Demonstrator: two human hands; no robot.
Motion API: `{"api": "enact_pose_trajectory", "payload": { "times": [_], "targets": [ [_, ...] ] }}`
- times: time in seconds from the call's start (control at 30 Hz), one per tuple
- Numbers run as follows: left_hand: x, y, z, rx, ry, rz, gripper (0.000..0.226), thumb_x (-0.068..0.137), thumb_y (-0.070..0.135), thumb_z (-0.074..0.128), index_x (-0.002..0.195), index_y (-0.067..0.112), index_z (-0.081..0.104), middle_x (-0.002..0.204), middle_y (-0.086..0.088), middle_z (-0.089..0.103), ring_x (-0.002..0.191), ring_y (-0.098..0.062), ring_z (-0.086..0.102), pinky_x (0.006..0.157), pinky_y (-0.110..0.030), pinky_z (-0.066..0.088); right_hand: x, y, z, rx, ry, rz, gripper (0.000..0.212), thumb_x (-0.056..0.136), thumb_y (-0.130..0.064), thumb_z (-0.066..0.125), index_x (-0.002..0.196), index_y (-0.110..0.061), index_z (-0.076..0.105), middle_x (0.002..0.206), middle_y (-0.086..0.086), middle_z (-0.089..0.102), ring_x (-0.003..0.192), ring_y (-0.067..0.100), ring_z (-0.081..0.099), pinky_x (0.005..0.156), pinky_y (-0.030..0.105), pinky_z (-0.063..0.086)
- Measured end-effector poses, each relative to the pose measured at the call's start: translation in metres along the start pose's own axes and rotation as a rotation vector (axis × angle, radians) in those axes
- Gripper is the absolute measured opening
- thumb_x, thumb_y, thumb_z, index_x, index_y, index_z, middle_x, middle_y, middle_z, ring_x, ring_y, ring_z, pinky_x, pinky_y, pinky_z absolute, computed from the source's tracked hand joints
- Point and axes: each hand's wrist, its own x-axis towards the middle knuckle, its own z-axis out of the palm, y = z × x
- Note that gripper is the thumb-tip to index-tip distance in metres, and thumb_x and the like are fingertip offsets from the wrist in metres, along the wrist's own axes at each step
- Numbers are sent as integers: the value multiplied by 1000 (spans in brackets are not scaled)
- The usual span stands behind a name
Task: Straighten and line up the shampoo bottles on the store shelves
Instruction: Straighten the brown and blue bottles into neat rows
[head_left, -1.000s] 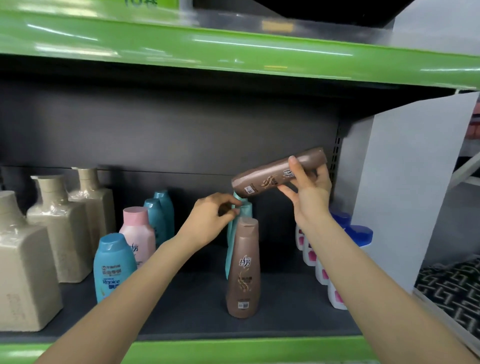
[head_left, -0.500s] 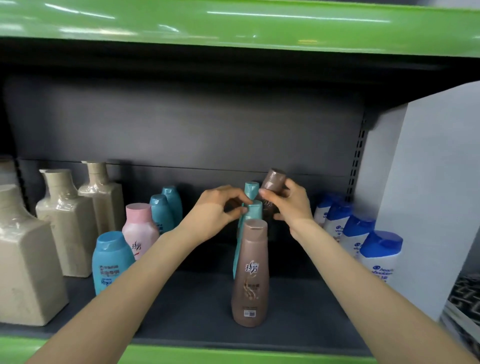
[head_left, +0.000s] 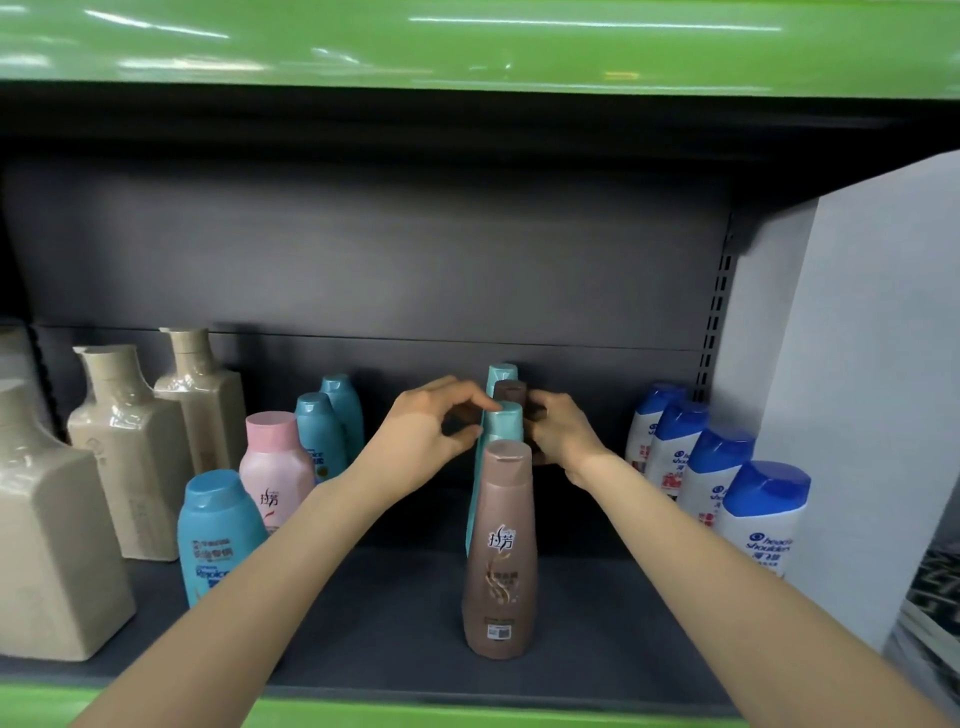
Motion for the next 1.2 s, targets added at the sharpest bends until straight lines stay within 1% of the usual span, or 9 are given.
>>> {"api": "enact_pose_trajectory", "payload": {
  "times": [0.2, 0.37, 0.47, 0.6, 0.7, 0.8, 0.93, 1.07, 1.2],
  "targets": [
    [-2, 1, 1, -40, -9, -16, 27, 77, -2, 68, 100, 12, 68, 96, -5, 63, 89, -16, 62, 86, -26, 48, 0, -2, 0, -29, 5, -21, 22, 91, -15, 58, 112, -19, 63, 103, 11, 67, 90, 28, 66, 69, 39, 59],
    [-3, -3, -1, -80, -29, -55, 28, 82, 5, 65, 103, 23, 68, 102, 2, 65, 94, -10, 62, 91, -29, 49, -2, -2, -7, 0, -98, 17, 23, 90, -16, 60, 112, -23, 61, 106, 11, 67, 96, 27, 65, 76, 45, 58],
    [-1, -3, 0, -136, -1, -91, 22, 85, 14, 65, 102, 27, 67, 102, 7, 68, 95, -6, 63, 91, -31, 50, -5, -11, -22, 20, -158, 11, 30, 89, -29, 63, 118, -24, 59, 102, 3, 67, 92, 17, 64, 77, 41, 53],
    [10, 1, 1, -198, 21, -186, 15, 82, 23, 69, 97, 27, 68, 97, 6, 70, 91, -5, 65, 89, -23, 50, 15, -22, -32, 74, 98, -32, 25, 91, -35, 60, 105, -16, 65, 107, 4, 69, 91, 17, 65, 72, 28, 50],
    [16, 0, 3, -205, -49, -200, 12, 81, 24, 70, 91, 30, 69, 95, 10, 71, 92, -4, 66, 88, -17, 48, 37, -23, -29, -41, 57, -12, 28, 90, -29, 61, 116, -18, 61, 117, 4, 63, 106, 21, 61, 86, 36, 52],
    [15, -3, 6, -259, -46, -219, 9, 81, 25, 70, 88, 31, 71, 94, 10, 72, 92, -1, 65, 92, -22, 49, 52, -22, -23, -70, -39, 5, 40, 90, -25, 62, 128, -19, 54, 122, 4, 58, 115, 20, 54, 89, 35, 48],
    [14, -6, 8, -282, -37, -242, 7, 81, 24, 70, 87, 28, 72, 94, 9, 73, 93, -3, 66, 93, -24, 49, 59, -14, -12, -57, -81, 28, 20, 90, -20, 57, 107, -19, 67, 107, 6, 68, 103, 25, 61, 78, 35, 49],
    [16, -4, 7, -245, -47, -241, 9, 81, 25, 70, 90, 24, 72, 93, 11, 72, 91, -2, 65, 88, -16, 47, 58, -8, -8, -26, -20, 13, 19, 88, -15, 54, 85, -26, 68, 100, 8, 71, 97, 31, 66, 83, 50, 55],
    [15, -2, 7, -206, -35, -241, 10, 82, 25, 69, 92, 23, 72, 92, 9, 72, 89, -7, 66, 86, -18, 48, 49, -11, -15, -6, 3, -13, 18, 88, -9, 59, 101, -20, 66, 107, 10, 68, 102, 27, 63, 77, 41, 53]
  ]
}}
